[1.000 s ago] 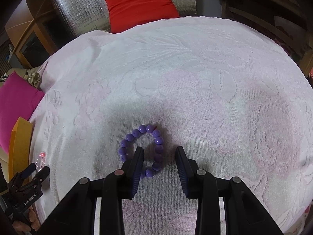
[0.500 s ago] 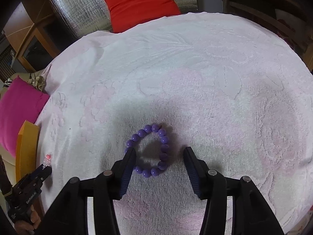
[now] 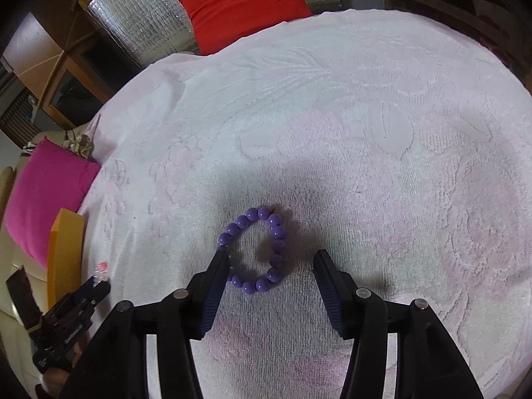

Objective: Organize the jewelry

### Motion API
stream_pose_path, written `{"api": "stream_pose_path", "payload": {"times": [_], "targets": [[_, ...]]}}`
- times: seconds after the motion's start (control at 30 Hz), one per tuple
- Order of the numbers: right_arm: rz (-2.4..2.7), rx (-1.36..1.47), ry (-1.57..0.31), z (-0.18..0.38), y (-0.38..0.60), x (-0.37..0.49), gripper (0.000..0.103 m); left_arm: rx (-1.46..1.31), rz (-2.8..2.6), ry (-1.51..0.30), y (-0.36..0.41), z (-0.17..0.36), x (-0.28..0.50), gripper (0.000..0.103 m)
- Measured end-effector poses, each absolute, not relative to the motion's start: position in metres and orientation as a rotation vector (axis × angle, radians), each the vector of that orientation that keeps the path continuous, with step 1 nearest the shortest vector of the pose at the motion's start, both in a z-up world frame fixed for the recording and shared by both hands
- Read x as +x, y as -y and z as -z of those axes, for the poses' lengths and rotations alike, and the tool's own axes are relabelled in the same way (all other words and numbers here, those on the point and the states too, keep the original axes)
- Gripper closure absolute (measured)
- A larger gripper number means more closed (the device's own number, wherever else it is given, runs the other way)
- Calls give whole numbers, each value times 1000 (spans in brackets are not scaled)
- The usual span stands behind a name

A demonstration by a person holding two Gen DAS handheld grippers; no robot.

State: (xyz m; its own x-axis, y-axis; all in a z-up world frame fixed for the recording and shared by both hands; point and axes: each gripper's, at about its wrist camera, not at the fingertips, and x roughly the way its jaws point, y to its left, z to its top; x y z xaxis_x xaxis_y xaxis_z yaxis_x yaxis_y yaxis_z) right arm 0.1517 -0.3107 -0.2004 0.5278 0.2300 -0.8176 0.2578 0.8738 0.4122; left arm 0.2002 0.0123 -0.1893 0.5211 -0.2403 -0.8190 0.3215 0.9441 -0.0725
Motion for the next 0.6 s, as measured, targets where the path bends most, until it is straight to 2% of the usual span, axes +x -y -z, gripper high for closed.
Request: {"api": "stream_pose_path", "payload": {"times": [0.07,0.17,0.6], "targets": [[10,535,-1031,201,312,152,46,78,339,-964,-12,189,201,90],[3,534,-1034,201,312,152,46,75,357,-959,-6,187,197,95],[-35,614,-1040,203,324,151,46,76,561,-953,54,175,173,95]]}}
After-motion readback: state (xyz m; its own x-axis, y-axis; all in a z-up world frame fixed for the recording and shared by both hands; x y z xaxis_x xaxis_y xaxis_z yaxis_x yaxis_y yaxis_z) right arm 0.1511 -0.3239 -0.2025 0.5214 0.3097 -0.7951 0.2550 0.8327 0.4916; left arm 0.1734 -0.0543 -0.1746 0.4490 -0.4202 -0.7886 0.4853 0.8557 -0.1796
